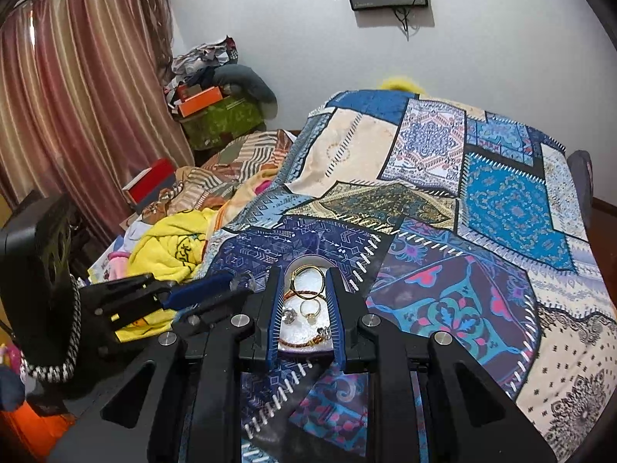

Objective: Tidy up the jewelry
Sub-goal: 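Carry the silver ring and gold hoop over the heart tin while opening both grippers to release them, then withdraw both tools from the tin toward the red earrings on the quilt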

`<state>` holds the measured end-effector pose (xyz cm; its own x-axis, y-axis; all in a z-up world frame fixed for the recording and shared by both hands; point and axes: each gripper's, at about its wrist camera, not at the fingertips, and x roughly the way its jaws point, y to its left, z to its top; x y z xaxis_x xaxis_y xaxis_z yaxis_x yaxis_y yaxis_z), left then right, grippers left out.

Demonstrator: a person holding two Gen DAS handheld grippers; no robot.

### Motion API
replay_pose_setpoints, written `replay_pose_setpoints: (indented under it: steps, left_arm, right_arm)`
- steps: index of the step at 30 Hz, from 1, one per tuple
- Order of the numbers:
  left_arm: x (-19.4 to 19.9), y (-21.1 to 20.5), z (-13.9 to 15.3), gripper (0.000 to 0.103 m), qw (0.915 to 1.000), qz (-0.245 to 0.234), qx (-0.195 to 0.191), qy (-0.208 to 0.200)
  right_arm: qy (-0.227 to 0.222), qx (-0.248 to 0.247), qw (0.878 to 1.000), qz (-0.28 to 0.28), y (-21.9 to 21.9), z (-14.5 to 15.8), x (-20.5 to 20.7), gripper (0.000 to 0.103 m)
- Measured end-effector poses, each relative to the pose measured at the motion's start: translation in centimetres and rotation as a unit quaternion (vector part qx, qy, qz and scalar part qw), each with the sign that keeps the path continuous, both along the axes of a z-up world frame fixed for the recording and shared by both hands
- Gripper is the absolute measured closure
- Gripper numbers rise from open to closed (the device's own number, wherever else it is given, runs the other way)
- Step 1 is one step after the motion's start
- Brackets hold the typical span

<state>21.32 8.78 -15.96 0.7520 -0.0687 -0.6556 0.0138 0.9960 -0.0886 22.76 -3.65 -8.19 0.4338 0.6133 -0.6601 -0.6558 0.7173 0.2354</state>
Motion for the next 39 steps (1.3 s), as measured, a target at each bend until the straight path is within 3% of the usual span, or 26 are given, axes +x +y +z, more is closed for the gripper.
replay_pose_setpoints:
  steps: [10, 23, 39]
  left_arm:
    - [2.3, -0.1, -1.4, 0.083, 0.9998, -0.016, -0.002, 0.012]
    - [3.0, 0.0, -2.3, 0.083, 0.9994, -0.022, -0.008, 0.025]
    - [2.7, 0.2, -2.1, 0.081, 0.9993, -0.020, -0.007, 0.032]
  right_arm:
    - [0.033, -0.012, 0.999, 0.009, 1.8, -2.0, 2.9, 0.083]
    - [0.053, -0.026, 0.998, 0.014, 2.5, -3.6, 3.8, 0.083]
    - [0.029, -0.048, 0.998, 0.012, 3.0, -3.2, 3.3, 0.082]
